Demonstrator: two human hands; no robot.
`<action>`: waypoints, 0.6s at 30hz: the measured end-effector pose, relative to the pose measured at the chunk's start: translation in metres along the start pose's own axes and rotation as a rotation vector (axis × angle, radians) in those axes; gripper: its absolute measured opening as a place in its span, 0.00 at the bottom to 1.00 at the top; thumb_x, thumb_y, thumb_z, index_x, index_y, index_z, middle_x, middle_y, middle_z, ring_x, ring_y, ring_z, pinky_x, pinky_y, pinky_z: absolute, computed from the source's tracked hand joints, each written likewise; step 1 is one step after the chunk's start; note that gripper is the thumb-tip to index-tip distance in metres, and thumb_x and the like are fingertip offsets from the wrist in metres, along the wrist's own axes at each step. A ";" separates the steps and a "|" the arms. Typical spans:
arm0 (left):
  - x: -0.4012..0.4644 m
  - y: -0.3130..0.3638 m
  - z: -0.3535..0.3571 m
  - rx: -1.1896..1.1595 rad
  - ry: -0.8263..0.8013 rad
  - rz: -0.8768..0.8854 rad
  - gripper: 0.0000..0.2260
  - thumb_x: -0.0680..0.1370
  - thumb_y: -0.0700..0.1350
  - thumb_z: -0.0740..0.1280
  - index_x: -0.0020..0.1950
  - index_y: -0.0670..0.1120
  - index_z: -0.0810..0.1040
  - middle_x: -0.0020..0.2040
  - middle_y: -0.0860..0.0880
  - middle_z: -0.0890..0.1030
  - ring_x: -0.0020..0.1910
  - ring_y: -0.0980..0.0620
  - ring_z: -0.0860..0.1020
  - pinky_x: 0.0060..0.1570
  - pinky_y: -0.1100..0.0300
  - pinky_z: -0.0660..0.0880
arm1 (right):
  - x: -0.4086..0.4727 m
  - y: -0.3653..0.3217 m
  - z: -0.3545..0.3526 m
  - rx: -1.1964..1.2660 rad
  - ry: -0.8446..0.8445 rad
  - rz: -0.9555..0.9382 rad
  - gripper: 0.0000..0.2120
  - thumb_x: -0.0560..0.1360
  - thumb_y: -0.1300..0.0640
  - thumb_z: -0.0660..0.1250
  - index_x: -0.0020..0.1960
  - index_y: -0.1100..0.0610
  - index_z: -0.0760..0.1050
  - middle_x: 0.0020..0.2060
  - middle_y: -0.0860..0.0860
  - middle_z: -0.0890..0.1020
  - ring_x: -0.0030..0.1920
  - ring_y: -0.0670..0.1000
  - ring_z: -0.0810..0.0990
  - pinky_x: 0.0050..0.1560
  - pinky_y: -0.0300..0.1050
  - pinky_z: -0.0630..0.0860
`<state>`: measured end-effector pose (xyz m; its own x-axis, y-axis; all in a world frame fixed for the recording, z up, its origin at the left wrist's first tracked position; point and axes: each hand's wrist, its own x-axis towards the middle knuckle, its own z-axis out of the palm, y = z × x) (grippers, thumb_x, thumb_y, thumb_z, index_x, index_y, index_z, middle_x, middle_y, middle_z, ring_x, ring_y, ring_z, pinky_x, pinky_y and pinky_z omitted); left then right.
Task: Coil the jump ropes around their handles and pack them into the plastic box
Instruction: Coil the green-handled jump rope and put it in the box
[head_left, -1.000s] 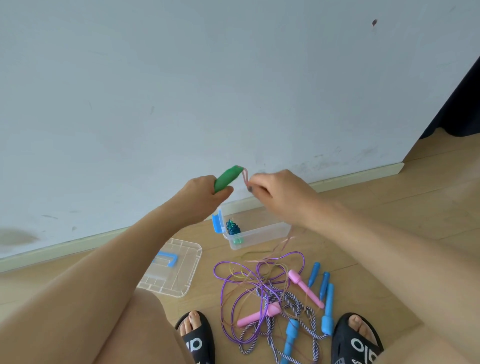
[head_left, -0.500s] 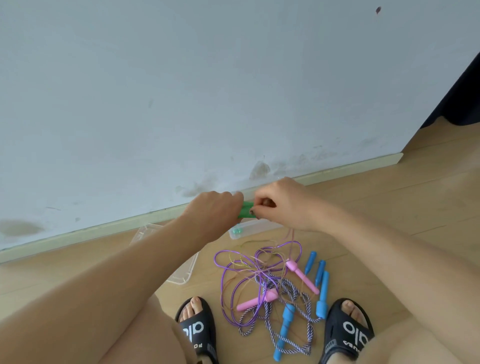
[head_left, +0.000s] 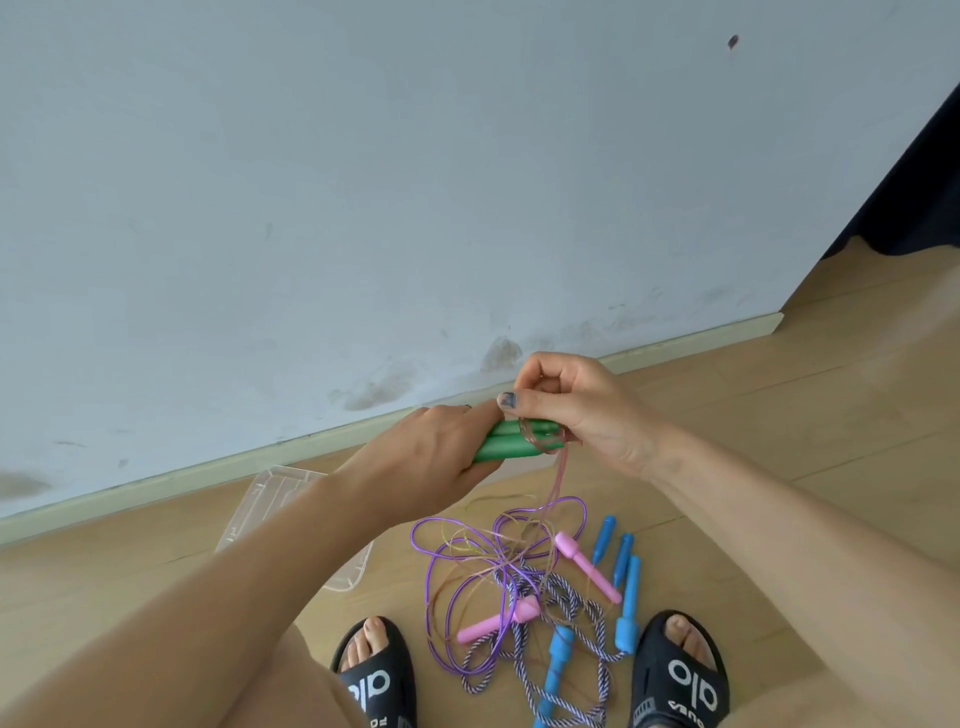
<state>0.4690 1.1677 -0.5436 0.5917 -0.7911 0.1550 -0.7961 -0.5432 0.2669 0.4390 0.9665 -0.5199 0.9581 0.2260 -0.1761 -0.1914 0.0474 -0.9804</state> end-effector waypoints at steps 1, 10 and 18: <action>0.001 0.000 -0.001 -0.033 0.015 -0.008 0.13 0.79 0.53 0.58 0.57 0.46 0.72 0.38 0.49 0.76 0.33 0.45 0.72 0.33 0.56 0.61 | 0.000 0.000 0.000 0.029 0.000 -0.002 0.09 0.76 0.63 0.70 0.40 0.60 0.72 0.29 0.52 0.77 0.27 0.47 0.72 0.29 0.37 0.68; 0.005 0.009 -0.007 -0.096 0.111 -0.099 0.10 0.80 0.51 0.63 0.53 0.50 0.63 0.40 0.51 0.78 0.32 0.44 0.70 0.31 0.53 0.63 | 0.004 -0.001 0.007 0.062 0.147 0.064 0.11 0.77 0.57 0.70 0.40 0.57 0.71 0.27 0.47 0.75 0.25 0.45 0.63 0.26 0.37 0.57; 0.008 0.001 -0.010 0.140 0.092 -0.018 0.11 0.78 0.55 0.55 0.51 0.48 0.68 0.35 0.52 0.75 0.29 0.45 0.72 0.28 0.55 0.62 | 0.006 -0.006 0.001 -0.053 0.105 0.066 0.11 0.79 0.56 0.68 0.40 0.58 0.73 0.28 0.48 0.73 0.26 0.46 0.61 0.26 0.38 0.56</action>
<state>0.4738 1.1639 -0.5325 0.6098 -0.7553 0.2400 -0.7915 -0.5958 0.1359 0.4455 0.9689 -0.5149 0.9613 0.1239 -0.2461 -0.2460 -0.0164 -0.9691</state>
